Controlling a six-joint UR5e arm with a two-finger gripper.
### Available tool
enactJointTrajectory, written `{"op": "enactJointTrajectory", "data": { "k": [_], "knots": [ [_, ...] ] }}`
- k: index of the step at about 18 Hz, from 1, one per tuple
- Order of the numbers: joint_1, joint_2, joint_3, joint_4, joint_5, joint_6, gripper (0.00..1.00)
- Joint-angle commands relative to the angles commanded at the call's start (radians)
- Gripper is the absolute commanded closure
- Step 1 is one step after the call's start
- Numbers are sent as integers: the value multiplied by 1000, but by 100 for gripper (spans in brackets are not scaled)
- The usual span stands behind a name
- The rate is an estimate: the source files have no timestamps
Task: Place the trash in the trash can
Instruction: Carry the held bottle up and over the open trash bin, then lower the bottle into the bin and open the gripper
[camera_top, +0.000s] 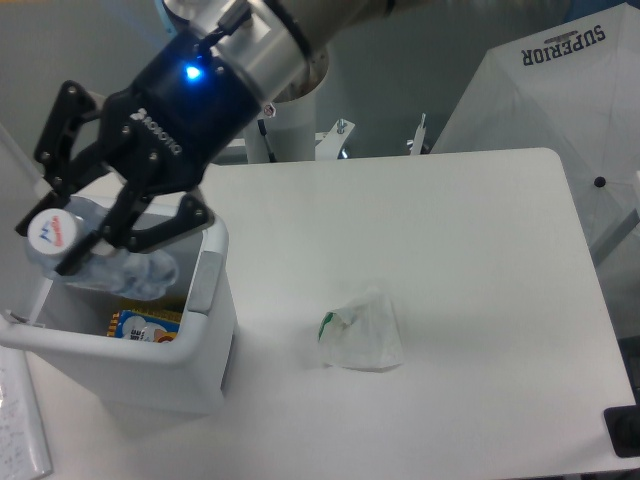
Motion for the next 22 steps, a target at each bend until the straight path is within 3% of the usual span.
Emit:
{"op": "enactJointTrajectory", "data": {
  "k": [6, 9, 11, 13, 16, 22],
  "knots": [
    [-2, 2, -115, 2, -55, 89, 95],
    [5, 8, -166, 2, -57, 139, 85],
    [8, 9, -207, 2, -57, 208, 67],
    [9, 8, -248, 2, -57, 265, 62],
    [14, 5, -270, 2, -57, 334, 1],
    [83, 31, -266, 0, -55, 325, 0]
  ]
}}
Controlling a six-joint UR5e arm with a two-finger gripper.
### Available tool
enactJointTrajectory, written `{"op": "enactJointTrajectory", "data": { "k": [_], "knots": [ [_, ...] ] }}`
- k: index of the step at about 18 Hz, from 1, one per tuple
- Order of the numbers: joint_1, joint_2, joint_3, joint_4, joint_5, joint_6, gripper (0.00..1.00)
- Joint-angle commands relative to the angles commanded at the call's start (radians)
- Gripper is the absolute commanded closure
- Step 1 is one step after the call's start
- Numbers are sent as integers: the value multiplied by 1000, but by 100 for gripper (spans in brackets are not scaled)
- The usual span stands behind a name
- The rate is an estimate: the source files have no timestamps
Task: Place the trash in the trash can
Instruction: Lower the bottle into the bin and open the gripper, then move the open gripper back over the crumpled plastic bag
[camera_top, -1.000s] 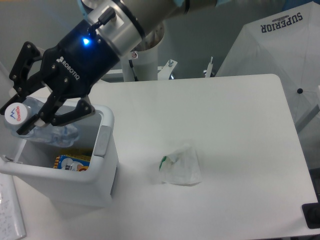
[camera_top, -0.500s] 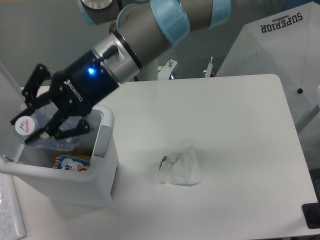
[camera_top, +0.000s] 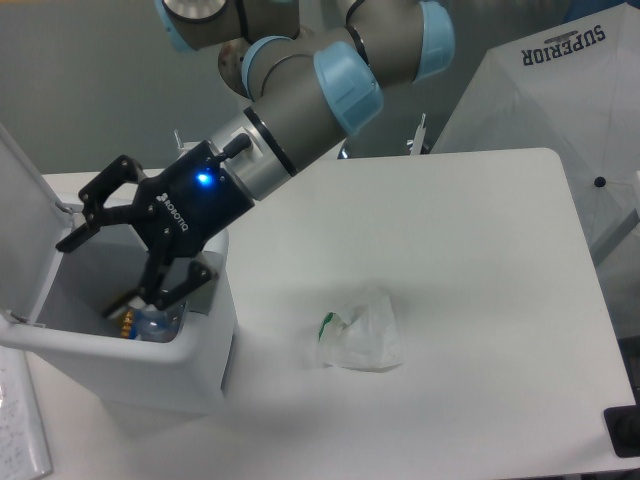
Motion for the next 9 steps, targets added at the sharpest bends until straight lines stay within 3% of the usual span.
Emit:
{"op": "enactJointTrajectory", "data": {
  "k": [2, 9],
  "knots": [
    [40, 0, 3, -2, 0, -3, 0],
    [288, -12, 6, -5, 0, -21, 0]
  ]
}}
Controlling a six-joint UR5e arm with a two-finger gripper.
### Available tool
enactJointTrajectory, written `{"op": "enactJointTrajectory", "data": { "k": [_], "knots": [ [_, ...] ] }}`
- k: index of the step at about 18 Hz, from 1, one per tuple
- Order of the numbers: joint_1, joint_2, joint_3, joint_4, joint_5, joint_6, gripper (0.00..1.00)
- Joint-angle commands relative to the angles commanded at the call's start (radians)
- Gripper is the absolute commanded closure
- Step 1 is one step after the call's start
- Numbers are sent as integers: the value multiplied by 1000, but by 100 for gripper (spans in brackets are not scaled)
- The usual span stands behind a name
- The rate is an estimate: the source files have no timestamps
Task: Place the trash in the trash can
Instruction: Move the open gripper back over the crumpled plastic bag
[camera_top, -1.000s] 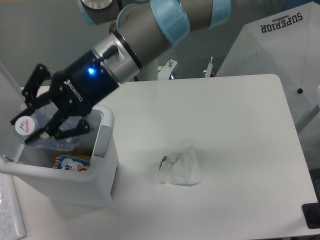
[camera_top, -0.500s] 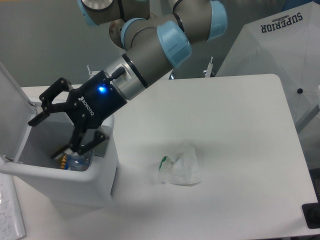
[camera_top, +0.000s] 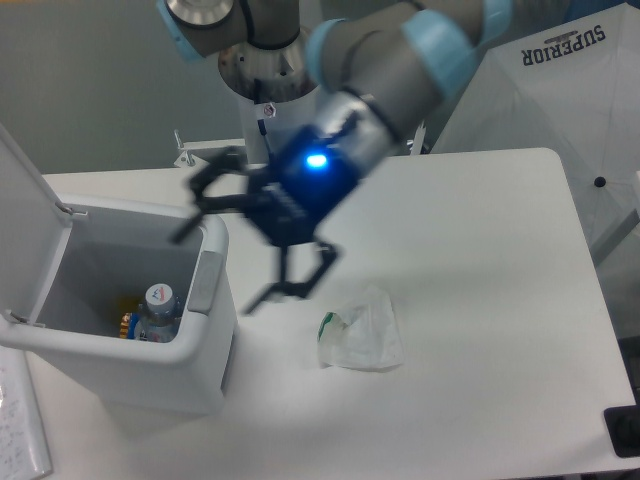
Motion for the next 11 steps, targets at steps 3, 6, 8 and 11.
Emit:
{"op": "enactJointTrajectory", "data": {
  "k": [3, 6, 8, 11],
  "knots": [
    [86, -47, 0, 1, 9, 14, 0],
    [105, -95, 2, 2, 49, 21, 0],
    [103, -107, -12, 2, 118, 49, 0],
    [95, -117, -57, 0, 222, 83, 0]
  ]
}}
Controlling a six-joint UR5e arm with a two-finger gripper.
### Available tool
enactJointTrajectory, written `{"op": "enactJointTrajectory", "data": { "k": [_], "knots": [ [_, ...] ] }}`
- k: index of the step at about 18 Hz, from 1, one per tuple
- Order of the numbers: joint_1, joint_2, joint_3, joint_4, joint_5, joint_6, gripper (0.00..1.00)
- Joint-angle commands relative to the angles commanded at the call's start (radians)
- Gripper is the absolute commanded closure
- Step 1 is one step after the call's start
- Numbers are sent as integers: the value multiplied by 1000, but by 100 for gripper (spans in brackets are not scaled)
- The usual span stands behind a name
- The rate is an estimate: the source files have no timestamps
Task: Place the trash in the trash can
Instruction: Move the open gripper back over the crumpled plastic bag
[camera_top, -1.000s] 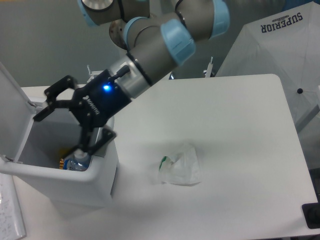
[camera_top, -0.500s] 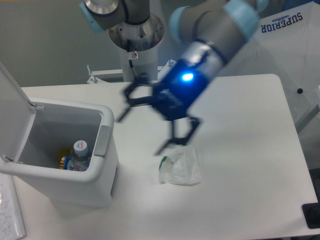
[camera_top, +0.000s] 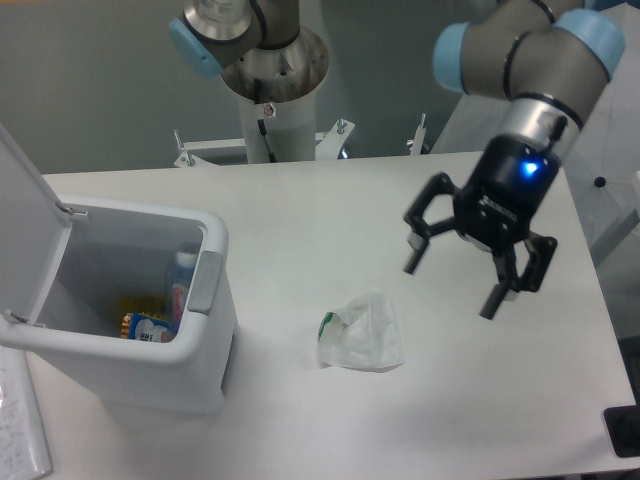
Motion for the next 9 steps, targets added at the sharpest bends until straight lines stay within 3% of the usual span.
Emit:
{"op": "enactJointTrajectory", "data": {
  "k": [5, 9],
  "knots": [
    [-46, 8, -123, -3, 218, 141, 0],
    [-132, 2, -184, -8, 497, 195, 0]
  ]
}}
